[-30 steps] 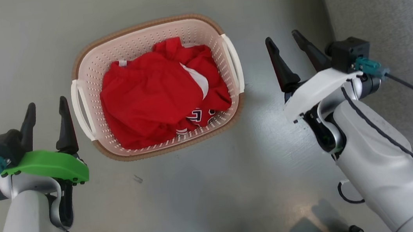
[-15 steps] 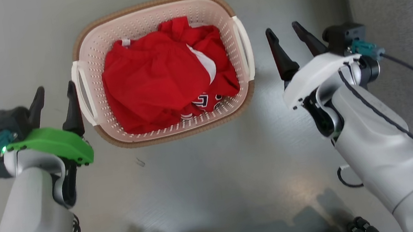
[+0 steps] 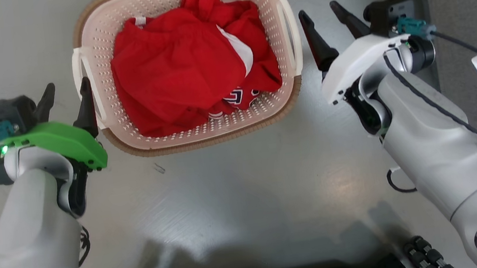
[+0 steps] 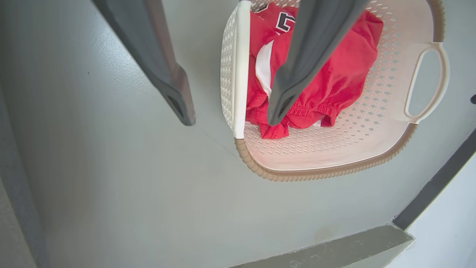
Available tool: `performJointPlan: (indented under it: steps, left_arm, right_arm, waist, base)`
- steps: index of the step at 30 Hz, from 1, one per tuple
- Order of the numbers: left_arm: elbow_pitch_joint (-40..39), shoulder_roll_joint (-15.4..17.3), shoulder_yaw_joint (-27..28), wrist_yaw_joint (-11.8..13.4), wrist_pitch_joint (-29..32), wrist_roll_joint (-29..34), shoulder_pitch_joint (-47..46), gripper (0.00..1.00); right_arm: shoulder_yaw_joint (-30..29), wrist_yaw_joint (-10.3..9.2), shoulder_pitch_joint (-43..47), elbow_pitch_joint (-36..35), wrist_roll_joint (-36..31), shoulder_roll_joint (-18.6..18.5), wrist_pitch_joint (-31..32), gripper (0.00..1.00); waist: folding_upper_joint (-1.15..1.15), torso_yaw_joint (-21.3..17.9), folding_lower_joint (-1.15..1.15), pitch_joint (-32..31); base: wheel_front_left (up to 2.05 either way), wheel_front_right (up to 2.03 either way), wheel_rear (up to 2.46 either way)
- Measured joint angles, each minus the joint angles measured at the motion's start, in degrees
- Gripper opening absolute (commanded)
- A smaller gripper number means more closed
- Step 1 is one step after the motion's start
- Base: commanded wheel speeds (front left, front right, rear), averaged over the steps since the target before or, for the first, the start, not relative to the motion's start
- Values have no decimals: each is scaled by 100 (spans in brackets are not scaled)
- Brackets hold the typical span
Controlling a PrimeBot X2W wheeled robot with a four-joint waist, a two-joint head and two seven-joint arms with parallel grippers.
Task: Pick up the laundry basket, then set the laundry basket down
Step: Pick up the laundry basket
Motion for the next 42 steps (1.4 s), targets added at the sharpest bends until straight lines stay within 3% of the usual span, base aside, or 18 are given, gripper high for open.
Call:
performJointPlan:
  steps: [26, 42]
  left_arm:
    - [920, 37, -633, -1, 378, -658, -966, 100]
    - [1318, 36, -917, -43, 378, -802, -1284, 100]
  right_arm:
    - [777, 76, -706, 664, 684, -14, 283, 100]
    - [1076, 76, -966, 946, 1040, -19, 430, 100]
  waist:
    - [0, 154, 0, 742]
    - [0, 243, 0, 875]
  base:
    - [0, 0, 0]
    - [0, 0, 0]
